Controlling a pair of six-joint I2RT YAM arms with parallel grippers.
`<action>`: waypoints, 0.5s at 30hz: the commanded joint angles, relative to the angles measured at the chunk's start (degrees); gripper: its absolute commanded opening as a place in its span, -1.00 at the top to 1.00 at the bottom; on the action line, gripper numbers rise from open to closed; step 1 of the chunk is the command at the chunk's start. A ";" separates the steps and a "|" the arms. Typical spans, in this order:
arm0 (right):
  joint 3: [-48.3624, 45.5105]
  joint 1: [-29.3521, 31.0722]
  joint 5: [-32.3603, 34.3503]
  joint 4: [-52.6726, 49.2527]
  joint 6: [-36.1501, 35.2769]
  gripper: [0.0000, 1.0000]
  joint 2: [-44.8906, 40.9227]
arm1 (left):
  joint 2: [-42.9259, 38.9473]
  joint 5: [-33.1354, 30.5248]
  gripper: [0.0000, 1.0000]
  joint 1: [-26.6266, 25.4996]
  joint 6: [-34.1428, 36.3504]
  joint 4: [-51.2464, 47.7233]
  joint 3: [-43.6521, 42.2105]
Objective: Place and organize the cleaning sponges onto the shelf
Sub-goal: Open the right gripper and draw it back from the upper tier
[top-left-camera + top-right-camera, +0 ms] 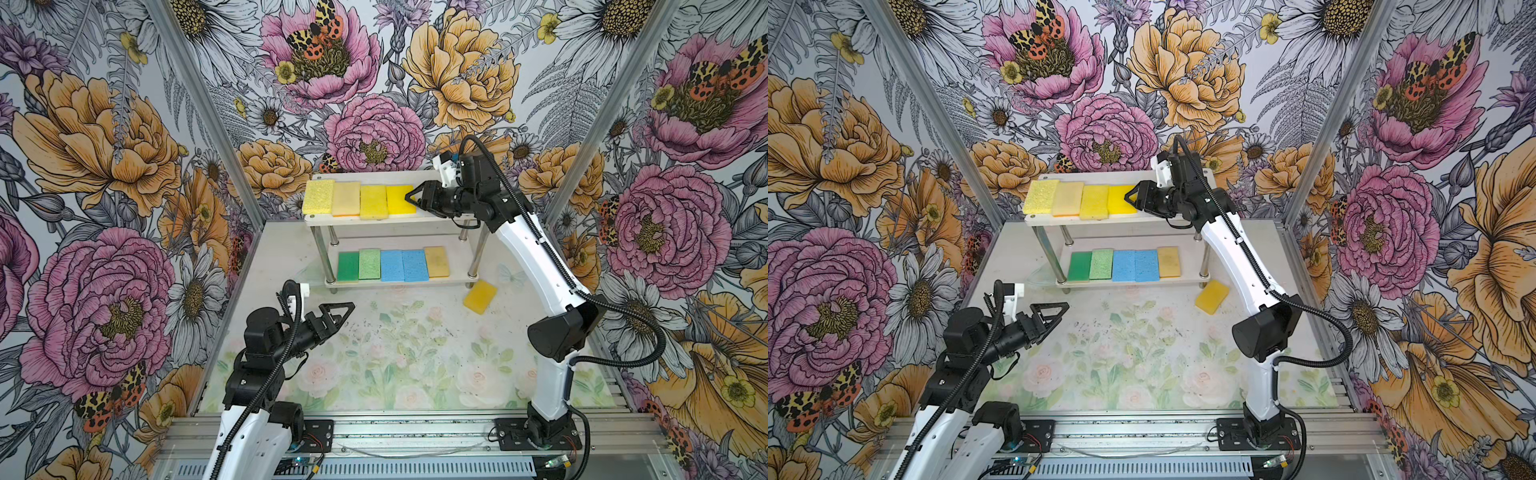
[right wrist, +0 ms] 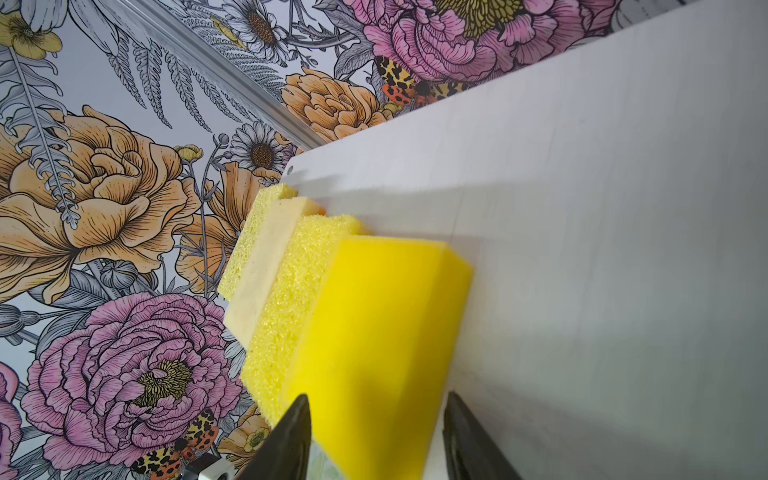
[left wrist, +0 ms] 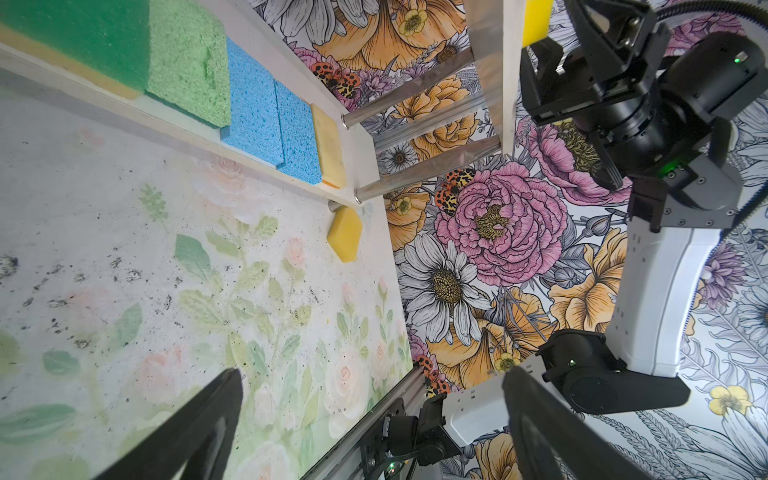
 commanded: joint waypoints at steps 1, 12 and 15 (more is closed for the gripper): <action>-0.98 -1.24 2.73 0.48 -1.04 -0.10 -4.19 | -0.38 1.06 -0.98 0.46 1.77 -0.15 -0.07; -10.77 -7.87 7.11 0.46 -3.52 -0.28 -17.00 | 0.51 1.27 -0.98 -0.20 2.73 0.16 1.84; -16.84 -12.74 7.14 0.48 -3.91 -0.41 -22.50 | 0.44 1.24 -0.98 -0.63 2.91 0.14 2.13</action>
